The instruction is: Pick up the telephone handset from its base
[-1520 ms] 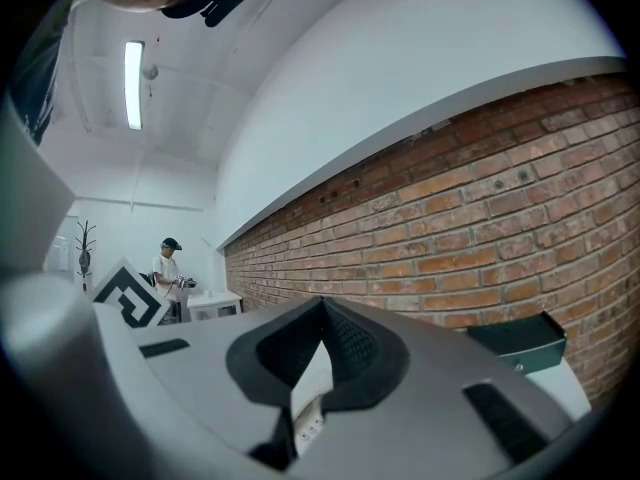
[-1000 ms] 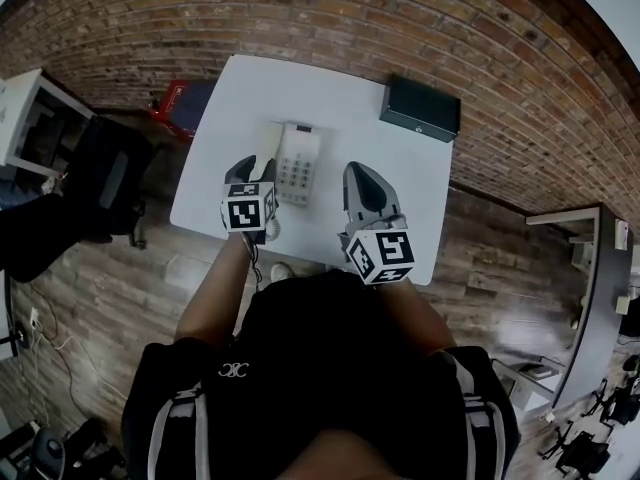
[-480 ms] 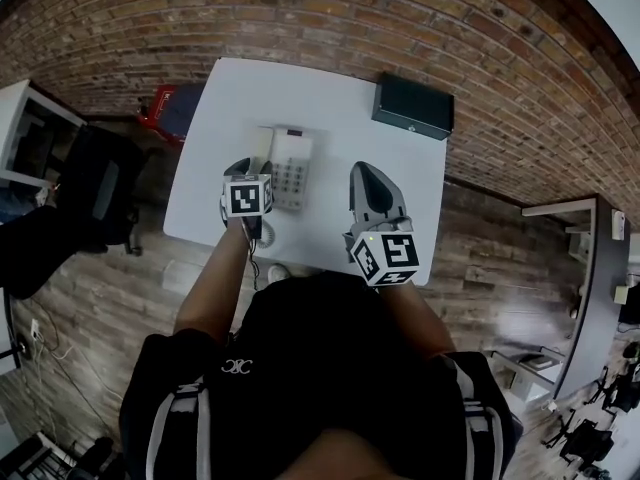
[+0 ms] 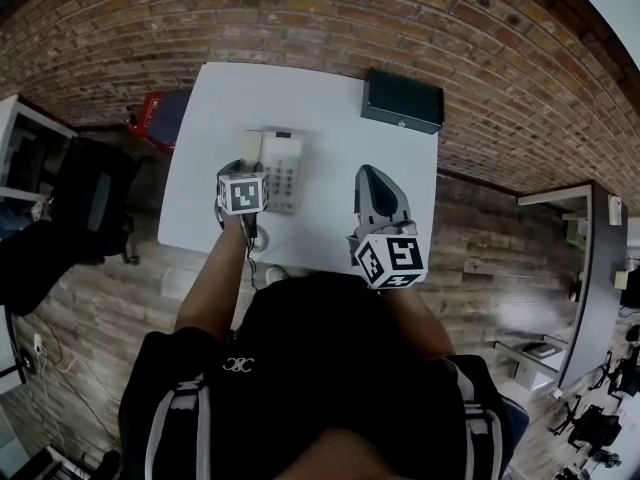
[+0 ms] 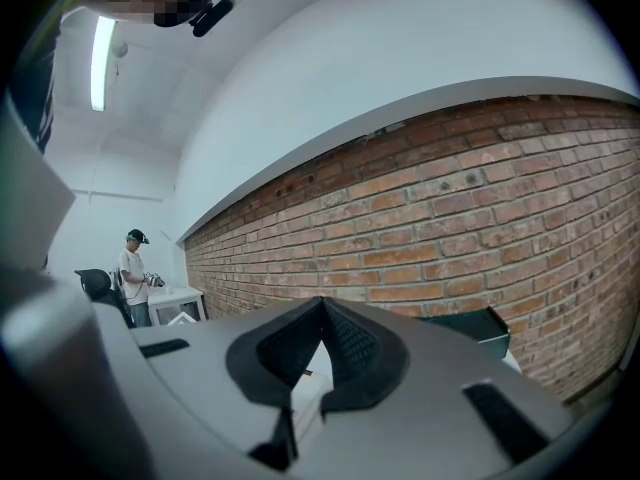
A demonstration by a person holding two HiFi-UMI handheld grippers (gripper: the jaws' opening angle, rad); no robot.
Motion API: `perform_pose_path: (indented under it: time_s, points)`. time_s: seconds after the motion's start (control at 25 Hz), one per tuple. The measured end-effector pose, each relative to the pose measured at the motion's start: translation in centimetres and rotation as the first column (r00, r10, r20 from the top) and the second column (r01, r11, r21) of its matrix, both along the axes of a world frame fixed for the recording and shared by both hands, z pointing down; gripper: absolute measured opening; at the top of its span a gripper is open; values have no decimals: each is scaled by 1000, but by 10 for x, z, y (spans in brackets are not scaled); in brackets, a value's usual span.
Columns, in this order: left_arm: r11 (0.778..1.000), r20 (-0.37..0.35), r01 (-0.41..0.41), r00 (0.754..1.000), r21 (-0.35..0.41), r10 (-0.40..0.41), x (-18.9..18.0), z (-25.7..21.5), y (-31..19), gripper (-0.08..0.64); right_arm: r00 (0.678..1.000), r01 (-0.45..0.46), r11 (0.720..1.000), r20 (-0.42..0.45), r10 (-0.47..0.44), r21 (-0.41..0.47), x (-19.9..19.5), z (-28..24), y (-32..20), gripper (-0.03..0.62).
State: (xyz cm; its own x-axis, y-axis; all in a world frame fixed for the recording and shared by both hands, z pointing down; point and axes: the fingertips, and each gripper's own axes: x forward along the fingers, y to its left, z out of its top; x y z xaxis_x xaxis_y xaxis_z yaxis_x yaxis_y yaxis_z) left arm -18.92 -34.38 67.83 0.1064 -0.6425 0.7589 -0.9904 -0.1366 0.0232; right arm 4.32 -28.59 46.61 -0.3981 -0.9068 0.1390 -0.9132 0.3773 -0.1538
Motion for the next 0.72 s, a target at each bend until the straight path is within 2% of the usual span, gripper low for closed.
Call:
perform_pose_path:
  time_s: [0.16,0.36,0.56,0.72]
  points:
    - [1000,24,-8,1000,-4,8,-2,0,-1,210,1000,-2,1000,-1,2,-3,1,1,1,-3]
    - [1000,-4,-9,1000,-18,9,-1,3,-8,213,1000,0,1000,-3,0,-10,-1,3,1,-2]
    - [999,13,-16,1000,-30,17,0,12,-13,219,1000,-6,1000,-5,6,-15,0,5,1,-3]
    - [998,-1,2,1000,-59,-2,-4,19,-15,219,1000,-11,1000,-6,11,-25,1,7,1,-2]
